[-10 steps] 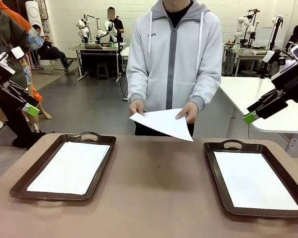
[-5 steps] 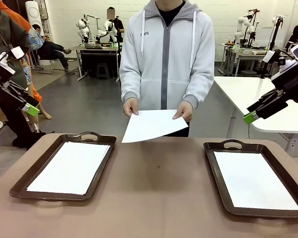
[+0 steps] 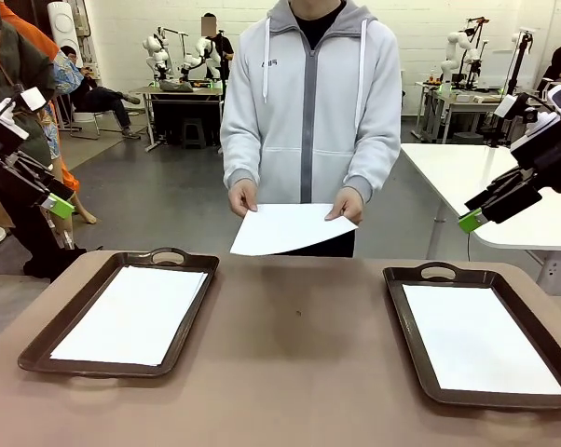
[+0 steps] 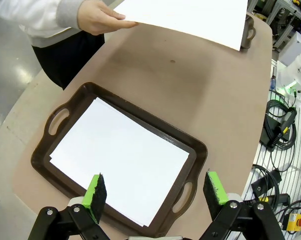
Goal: Sort the A4 documents.
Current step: Receive the A4 Paper.
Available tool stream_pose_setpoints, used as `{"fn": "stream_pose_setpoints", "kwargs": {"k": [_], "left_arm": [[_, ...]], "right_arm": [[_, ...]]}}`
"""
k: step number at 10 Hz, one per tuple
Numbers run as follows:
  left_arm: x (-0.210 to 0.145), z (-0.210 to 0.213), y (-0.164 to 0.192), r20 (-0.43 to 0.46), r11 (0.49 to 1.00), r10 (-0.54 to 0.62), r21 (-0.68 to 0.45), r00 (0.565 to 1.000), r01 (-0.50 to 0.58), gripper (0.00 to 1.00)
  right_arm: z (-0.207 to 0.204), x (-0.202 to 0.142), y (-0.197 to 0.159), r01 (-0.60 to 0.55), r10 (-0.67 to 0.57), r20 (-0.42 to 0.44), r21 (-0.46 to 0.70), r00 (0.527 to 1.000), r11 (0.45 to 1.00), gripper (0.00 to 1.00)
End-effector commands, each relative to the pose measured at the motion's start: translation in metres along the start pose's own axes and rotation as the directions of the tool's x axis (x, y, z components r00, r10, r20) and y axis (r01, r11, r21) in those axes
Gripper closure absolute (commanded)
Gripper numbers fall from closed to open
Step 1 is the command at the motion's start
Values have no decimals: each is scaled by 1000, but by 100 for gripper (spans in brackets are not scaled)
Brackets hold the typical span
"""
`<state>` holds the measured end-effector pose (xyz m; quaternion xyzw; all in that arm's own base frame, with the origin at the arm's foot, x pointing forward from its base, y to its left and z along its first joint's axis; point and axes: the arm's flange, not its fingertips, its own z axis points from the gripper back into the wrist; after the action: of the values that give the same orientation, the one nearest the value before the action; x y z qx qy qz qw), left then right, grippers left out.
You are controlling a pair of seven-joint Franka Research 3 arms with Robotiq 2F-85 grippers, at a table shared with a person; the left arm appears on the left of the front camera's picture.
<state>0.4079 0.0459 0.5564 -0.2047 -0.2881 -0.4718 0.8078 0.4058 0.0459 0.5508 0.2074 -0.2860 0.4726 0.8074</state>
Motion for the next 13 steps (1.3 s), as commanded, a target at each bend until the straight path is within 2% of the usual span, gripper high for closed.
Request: {"fn": "stream_pose_setpoints", "kwargs": {"k": [1,13], "left_arm": [[1,1,0,-5,1000,-11,7,1000,11,0],[1,1,0,-5,1000,-11,7,1000,11,0]], "right_arm": [[-1,0,1,0,0,-11,-9,1000,1000,0],[-1,0,1,0,0,-11,-9,1000,1000,0]]}}
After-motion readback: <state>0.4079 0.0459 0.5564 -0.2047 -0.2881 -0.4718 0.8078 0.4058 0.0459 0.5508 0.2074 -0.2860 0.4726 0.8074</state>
